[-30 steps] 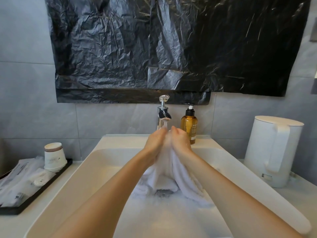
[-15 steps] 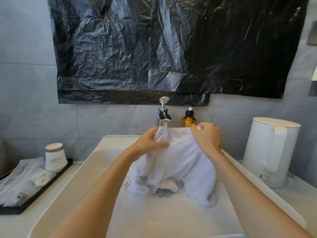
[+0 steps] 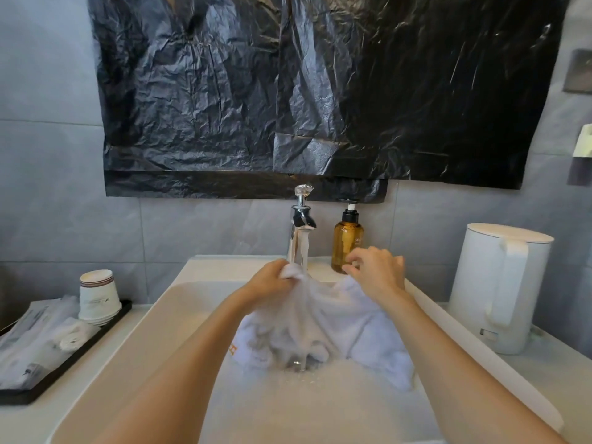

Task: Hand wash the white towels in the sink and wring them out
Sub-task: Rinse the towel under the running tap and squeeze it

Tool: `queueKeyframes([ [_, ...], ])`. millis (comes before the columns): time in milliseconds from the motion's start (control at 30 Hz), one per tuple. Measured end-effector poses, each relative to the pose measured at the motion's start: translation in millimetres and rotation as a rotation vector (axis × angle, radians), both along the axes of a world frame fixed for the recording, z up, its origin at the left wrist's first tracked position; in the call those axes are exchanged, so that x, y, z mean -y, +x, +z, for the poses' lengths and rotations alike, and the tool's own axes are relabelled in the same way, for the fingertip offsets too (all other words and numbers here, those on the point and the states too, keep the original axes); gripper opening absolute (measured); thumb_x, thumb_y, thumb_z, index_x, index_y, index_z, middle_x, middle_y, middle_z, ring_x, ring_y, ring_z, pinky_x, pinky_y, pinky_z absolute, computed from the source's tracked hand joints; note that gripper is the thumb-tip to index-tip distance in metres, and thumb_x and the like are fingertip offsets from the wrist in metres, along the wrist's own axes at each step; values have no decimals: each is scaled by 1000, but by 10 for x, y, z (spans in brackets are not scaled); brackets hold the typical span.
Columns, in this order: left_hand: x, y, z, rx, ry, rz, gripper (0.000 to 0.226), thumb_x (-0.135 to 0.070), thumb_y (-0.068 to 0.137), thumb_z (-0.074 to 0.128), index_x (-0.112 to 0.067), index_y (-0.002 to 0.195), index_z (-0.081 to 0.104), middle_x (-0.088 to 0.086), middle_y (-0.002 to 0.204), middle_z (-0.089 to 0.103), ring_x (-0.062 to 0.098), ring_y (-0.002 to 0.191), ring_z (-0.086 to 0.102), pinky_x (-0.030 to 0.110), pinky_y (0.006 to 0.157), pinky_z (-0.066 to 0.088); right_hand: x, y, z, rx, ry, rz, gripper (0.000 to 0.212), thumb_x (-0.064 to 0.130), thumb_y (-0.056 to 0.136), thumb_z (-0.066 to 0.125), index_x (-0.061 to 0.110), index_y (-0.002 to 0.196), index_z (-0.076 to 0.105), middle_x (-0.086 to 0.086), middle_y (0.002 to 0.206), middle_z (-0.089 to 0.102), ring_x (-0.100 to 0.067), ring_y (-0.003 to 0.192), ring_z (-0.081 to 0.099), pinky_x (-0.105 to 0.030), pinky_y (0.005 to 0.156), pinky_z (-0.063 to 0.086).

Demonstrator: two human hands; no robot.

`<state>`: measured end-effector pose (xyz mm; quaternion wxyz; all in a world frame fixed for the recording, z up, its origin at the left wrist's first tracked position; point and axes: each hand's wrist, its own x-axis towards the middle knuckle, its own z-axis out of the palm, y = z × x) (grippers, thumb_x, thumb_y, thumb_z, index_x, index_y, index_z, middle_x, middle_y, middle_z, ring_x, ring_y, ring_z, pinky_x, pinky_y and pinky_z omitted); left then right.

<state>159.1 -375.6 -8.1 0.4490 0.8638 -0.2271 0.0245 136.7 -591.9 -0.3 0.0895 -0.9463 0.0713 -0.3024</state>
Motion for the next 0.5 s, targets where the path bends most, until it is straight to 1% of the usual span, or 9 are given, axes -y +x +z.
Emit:
queueKeyframes([
  [33,33,-12,8,38,-5,4,23,-26,85,58,-6,97,55,0,86,55,19,85,51,27,67,40,-78,22,5,4,70,132,19,45,95,53,37,106,67,11,109,64,-14,107,55,-34,86,35],
  [67,69,-11,21,80,-11,7,30,-28,80,58,-4,98,58,5,88,59,20,83,52,29,68,39,-168,50,10,-33,217,288,21,46,95,50,38,105,67,14,110,65,-11,108,55,-35,89,39],
  [133,135,-13,51,176,-53,23,30,-27,77,62,-3,96,62,9,88,62,20,79,53,27,63,38,-365,36,2,-204,542,537,35,62,91,43,41,105,67,13,117,66,-11,115,57,-37,100,43],
  [200,156,-17,101,257,-111,102,13,-19,81,68,-11,88,61,2,79,60,18,75,52,24,58,37,-450,16,-50,-350,639,627,67,85,79,32,42,122,61,9,131,60,-13,125,51,-40,109,36],
  [233,141,-3,117,285,-135,154,13,-21,80,70,-15,85,60,-2,75,58,17,73,51,24,56,36,-452,-8,-57,-376,615,632,76,87,77,30,37,128,58,7,133,59,-15,125,51,-40,109,36],
  [300,91,26,129,323,-158,223,19,-35,73,70,-21,80,59,-7,69,58,17,70,53,25,54,36,-407,-9,-49,-307,560,651,66,74,85,36,26,123,62,0,123,64,-20,117,56,-41,103,42],
  [400,28,43,109,306,-130,209,29,-44,78,75,-19,78,59,-10,67,56,11,63,52,24,54,35,-391,-10,18,-96,666,687,46,56,93,49,19,112,66,-7,112,68,-25,110,60,-44,97,45],
  [433,6,23,100,263,-105,167,30,-45,80,75,-20,76,59,-10,66,54,9,61,50,23,53,33,-382,-5,54,-29,705,676,41,52,94,49,17,110,66,-9,110,67,-25,106,61,-40,94,46],
  [500,-39,-1,46,112,29,38,28,-46,82,73,-22,77,59,-10,69,53,7,63,49,20,55,34,-353,-14,136,91,824,633,28,40,99,48,19,109,63,-1,105,65,-14,96,58,-21,83,44],
])
